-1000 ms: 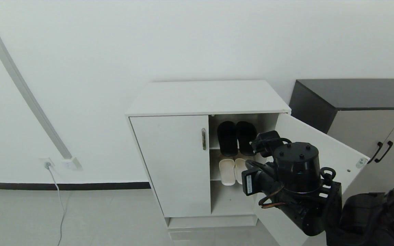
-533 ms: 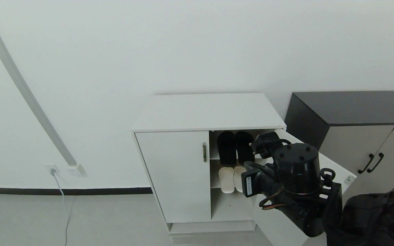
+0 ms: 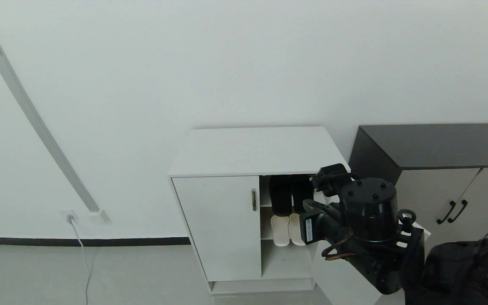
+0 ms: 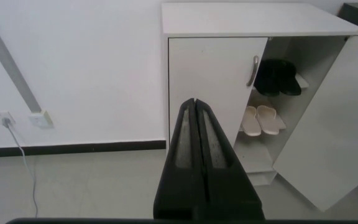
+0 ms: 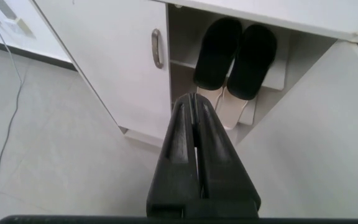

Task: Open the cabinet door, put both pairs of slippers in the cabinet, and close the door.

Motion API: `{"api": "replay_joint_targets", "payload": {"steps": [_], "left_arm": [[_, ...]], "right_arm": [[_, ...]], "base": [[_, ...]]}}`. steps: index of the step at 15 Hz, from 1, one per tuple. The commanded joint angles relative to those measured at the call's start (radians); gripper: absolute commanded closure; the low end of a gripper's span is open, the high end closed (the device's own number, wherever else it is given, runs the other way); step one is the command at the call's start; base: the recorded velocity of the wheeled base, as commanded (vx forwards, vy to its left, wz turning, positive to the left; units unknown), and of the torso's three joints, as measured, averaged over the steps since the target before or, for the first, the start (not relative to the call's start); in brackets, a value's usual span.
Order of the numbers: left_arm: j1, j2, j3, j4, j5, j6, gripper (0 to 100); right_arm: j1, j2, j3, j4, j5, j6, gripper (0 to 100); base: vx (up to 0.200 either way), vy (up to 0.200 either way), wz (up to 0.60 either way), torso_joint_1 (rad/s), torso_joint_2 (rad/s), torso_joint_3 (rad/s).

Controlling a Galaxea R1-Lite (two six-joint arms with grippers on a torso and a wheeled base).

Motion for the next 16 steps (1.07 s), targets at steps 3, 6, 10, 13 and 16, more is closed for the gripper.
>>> {"api": "replay_joint_targets", "payload": {"steps": [3, 6, 10, 13, 16], "left_arm": [[0.000, 0.001, 0.000, 0.000, 0.000, 0.000, 100], [0.002, 0.001, 0.000, 0.000, 0.000, 0.000, 100], [0.000, 0.001, 0.002, 0.000, 0.000, 0.000, 100], [0.000, 0.001, 0.000, 0.000, 0.000, 0.000, 100], [0.000, 0.001, 0.000, 0.000, 0.001, -0.002, 100]], "right_arm": [[0.001, 0.001, 0.005, 0.000, 0.000, 0.000, 100], [0.001, 0.001, 0.007, 0.000, 0.000, 0.000, 100], [-0.001, 0.001, 0.007, -0.001, 0.002, 0.000, 100], [-0.012, 0.004, 0.005, -0.001, 0.002, -0.002, 100], [-0.012, 0.004, 0.007, -0.001, 0.002, -0.002, 100]], "base": [[0.000, 0.000, -0.20, 0.038, -0.07, -0.030], [0.000, 0.000, -0.60, 0.004, 0.00, -0.001], [0.000, 0.000, -0.60, 0.002, 0.00, 0.000], [0.000, 0.000, 0.00, 0.000, 0.00, 0.000], [0.000, 0.000, 0.00, 0.000, 0.00, 0.000]]}}
